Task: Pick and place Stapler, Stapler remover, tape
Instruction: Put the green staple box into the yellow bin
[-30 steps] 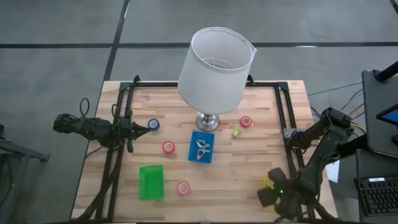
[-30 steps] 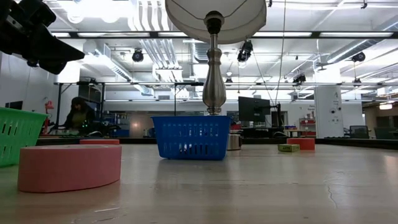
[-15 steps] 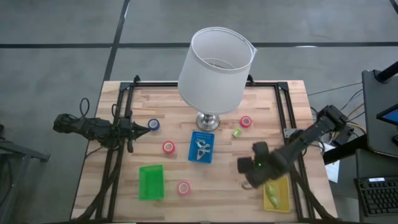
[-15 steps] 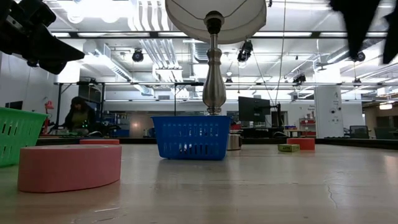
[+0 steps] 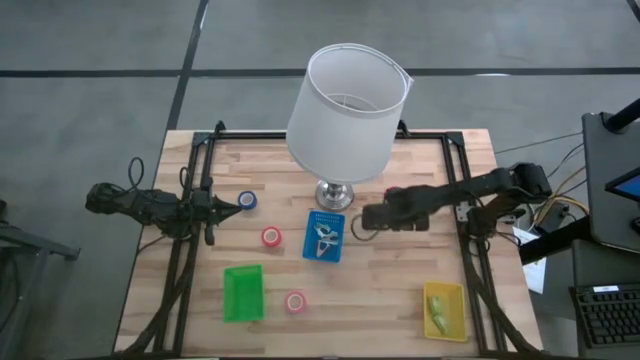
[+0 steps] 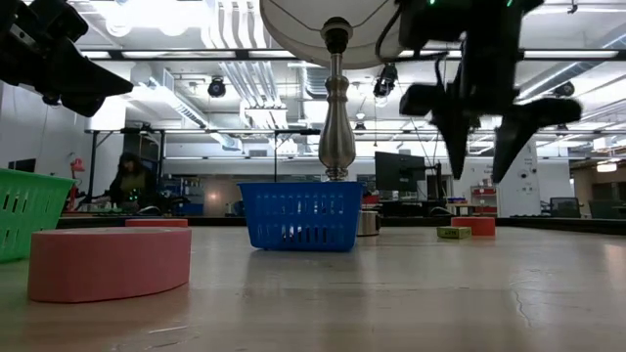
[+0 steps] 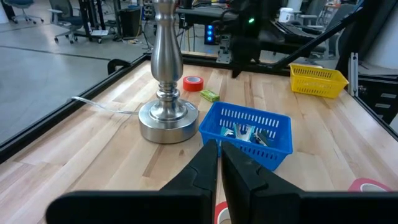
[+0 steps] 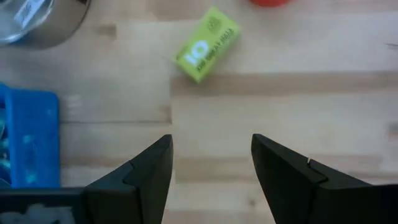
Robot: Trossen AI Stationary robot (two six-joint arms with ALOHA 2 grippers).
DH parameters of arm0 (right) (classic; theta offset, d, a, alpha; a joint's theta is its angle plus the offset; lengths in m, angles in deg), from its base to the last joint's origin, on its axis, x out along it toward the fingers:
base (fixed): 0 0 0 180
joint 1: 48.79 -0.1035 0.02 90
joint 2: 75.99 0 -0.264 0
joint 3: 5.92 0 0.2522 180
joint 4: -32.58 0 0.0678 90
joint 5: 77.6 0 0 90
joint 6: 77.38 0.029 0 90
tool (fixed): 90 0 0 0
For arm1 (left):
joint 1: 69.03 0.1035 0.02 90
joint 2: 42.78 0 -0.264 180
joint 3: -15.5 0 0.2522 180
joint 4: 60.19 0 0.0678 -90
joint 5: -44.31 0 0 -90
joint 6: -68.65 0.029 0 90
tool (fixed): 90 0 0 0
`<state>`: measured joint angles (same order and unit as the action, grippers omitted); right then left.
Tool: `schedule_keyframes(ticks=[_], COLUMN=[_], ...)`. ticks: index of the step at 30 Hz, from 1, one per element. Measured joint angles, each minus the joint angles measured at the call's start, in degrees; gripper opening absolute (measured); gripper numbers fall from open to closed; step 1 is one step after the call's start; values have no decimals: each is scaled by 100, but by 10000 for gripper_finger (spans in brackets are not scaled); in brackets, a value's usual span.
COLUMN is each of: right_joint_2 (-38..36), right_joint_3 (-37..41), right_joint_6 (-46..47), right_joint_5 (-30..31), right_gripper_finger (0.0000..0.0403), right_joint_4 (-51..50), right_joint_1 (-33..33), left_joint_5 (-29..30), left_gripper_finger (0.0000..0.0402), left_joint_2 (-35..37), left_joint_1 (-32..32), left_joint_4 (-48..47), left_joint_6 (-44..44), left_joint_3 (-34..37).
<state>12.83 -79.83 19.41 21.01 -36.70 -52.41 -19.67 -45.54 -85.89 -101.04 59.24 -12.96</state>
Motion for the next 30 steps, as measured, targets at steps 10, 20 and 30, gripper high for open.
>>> schedule_keyframes(ticks=[10,20,30], right_joint_2=[15,20,57], right_joint_3=[395,640,855], right_joint_6=[-2906,-4363,-5058], right_joint_5=[51,-113,-114], right_gripper_finger=[215,238,318], right_joint_4=[659,1019,1425], right_joint_1=[437,551,822], left_joint_5=[0,0,-1], left_gripper_finger=[23,23,23], left_joint_2=[-2,-2,-2], left_joint_1=[2,0,0], left_joint_4=[2,0,0], left_joint_6=[0,2,2], left_joint_3=[0,0,0])
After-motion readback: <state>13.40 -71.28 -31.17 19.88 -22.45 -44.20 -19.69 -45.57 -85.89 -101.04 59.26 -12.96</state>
